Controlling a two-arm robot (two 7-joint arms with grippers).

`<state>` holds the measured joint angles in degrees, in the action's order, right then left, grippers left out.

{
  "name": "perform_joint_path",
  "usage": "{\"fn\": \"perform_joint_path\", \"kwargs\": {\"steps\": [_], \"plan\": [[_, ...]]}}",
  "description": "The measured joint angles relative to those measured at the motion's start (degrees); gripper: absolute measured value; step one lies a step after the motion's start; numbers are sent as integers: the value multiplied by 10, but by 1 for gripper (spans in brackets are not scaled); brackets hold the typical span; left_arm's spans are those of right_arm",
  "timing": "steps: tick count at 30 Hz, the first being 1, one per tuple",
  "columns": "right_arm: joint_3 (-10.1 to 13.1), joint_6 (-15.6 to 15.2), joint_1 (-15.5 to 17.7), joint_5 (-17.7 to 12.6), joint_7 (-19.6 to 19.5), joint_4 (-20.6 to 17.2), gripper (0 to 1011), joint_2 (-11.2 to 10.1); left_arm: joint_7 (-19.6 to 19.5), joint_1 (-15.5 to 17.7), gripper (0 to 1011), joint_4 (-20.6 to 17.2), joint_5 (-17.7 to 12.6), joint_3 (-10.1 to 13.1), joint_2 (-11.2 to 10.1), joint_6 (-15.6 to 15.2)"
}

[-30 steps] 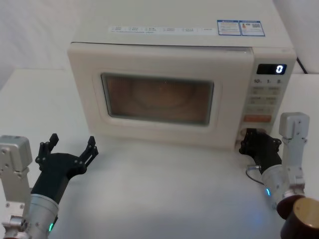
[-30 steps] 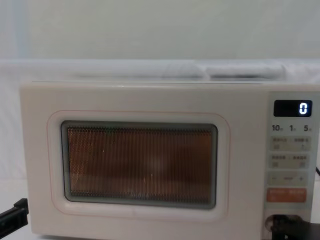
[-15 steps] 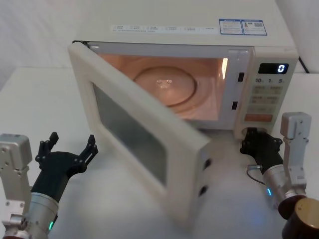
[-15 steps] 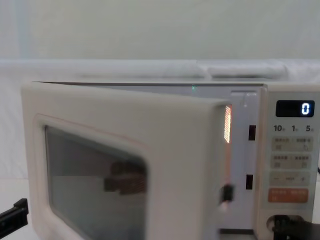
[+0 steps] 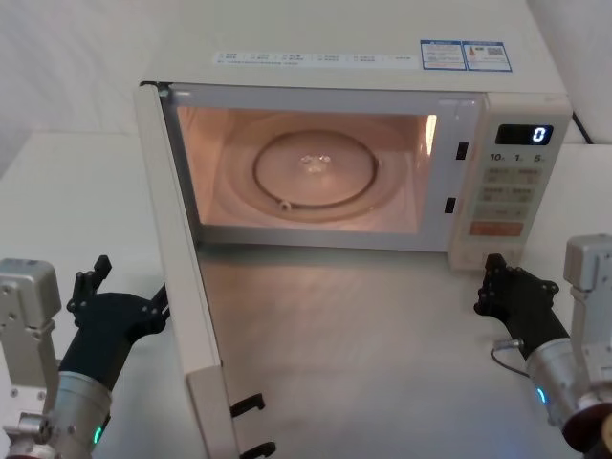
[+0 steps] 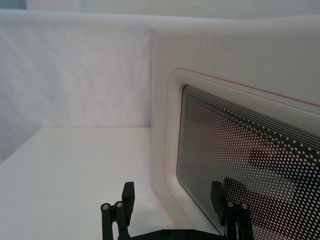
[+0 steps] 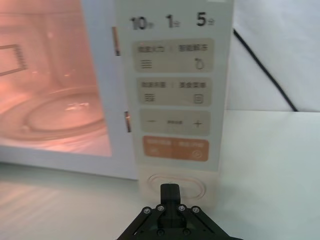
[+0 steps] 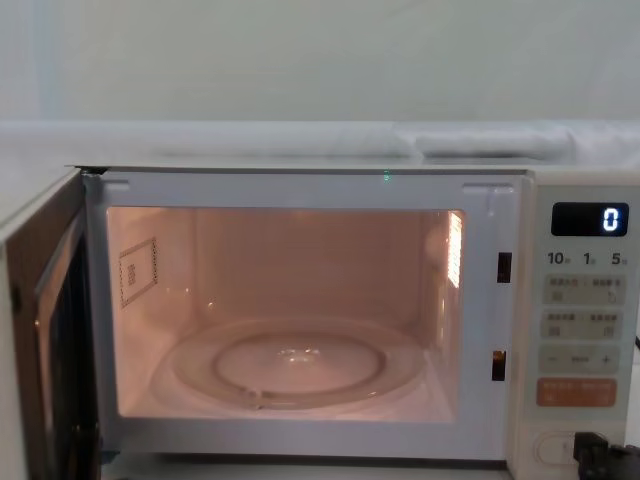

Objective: Press the button to open the microwave door with one hand; close the microwave door with the other hand.

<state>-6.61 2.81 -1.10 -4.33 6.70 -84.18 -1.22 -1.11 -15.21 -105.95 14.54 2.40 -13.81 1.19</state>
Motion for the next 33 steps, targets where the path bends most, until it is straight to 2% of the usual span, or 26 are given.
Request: {"fn": "perform_joint_path", "kwargs": {"steps": [7,9,17,19,20,26,30,33], "plan": [[-8,1,32,-17,29,-41,0,-27,0,0,1001,0,0,0,0,0],[-8,2,35,-19,31,-43,0,-29,0,0,1001,0,0,0,0,0],[-4,22,58,-43,47,-71,12,-52,0,0,1001,0,0,0,0,0],[-3,26,62,-47,48,-75,103,-57,0,0,1001,0,0,0,0,0],[-2,28,63,-48,48,-75,103,-59,0,0,1001,0,0,0,0,0],[3,40,69,-59,49,-80,256,-67,0,0,1001,0,0,0,0,0],[7,45,73,-64,49,-80,416,-72,0,0,1001,0,0,0,0,0],[9,47,75,-66,47,-80,478,-74,0,0,1001,0,0,0,0,0]]}}
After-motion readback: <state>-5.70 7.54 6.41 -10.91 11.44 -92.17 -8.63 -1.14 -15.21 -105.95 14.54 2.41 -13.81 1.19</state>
